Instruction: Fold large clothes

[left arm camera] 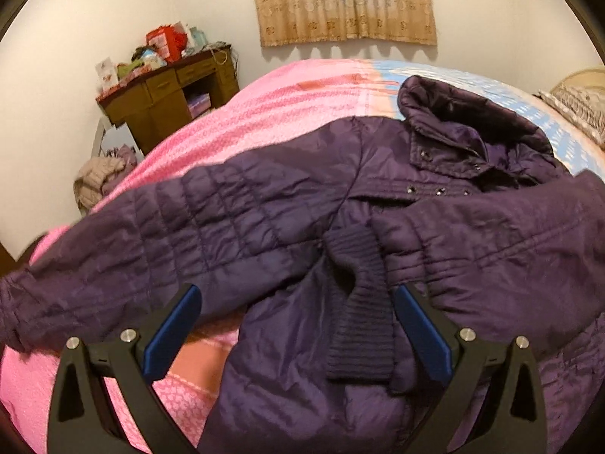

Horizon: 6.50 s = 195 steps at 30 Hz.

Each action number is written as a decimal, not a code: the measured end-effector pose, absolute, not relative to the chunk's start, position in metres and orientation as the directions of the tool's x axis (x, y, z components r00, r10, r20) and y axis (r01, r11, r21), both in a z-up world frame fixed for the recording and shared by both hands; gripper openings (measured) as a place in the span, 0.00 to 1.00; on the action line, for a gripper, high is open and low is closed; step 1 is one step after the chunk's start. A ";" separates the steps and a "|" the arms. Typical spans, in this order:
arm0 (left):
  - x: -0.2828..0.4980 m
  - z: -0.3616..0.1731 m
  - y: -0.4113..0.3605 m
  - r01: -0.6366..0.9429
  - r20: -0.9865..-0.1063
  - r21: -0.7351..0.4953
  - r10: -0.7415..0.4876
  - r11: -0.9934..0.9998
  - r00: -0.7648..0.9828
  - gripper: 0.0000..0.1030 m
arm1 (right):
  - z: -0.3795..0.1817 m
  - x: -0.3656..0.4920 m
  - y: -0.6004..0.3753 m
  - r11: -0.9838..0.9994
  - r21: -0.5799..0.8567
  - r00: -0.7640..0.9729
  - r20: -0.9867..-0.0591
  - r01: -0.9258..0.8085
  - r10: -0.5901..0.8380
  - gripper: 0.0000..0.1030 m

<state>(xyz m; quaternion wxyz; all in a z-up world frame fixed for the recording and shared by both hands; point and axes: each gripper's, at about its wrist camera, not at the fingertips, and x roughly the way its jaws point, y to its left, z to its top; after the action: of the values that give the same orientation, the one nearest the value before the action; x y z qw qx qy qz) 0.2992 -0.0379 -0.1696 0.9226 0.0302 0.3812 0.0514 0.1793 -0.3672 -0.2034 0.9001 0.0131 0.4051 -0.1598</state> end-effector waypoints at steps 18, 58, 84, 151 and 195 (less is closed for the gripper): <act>0.313 -0.168 -0.095 0.007 -0.687 0.168 0.112 0.986 0.718 1.00 | -0.173 0.268 -0.329 0.986 0.145 0.647 -0.760 0.076 0.062 0.80; 0.313 -0.188 -0.074 0.042 -0.768 -0.035 -0.053 0.999 0.638 1.00 | -0.212 0.265 -0.248 1.000 0.009 0.605 -0.796 -0.027 0.024 0.81; 0.189 -0.149 0.135 -0.302 -0.694 -0.139 0.125 0.943 0.709 1.00 | -0.213 0.262 -0.250 0.999 0.037 0.630 -0.776 -0.022 0.043 0.83; 0.254 0.045 0.167 0.122 -0.218 -0.496 -0.259 0.860 0.941 0.25 | -0.143 0.160 -0.327 0.964 0.243 0.822 -0.567 0.112 0.048 0.83; 0.347 -0.134 -0.036 0.061 -0.576 0.339 0.156 0.939 0.802 0.97 | -0.096 0.143 -0.295 0.938 0.333 0.835 -0.485 -0.098 0.260 0.84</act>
<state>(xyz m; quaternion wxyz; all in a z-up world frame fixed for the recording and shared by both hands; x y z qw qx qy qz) 0.3469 -0.0359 -0.1345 0.9334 0.1729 0.3134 0.0252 0.1430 -0.2948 -0.0956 0.9463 0.1487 0.2710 0.0946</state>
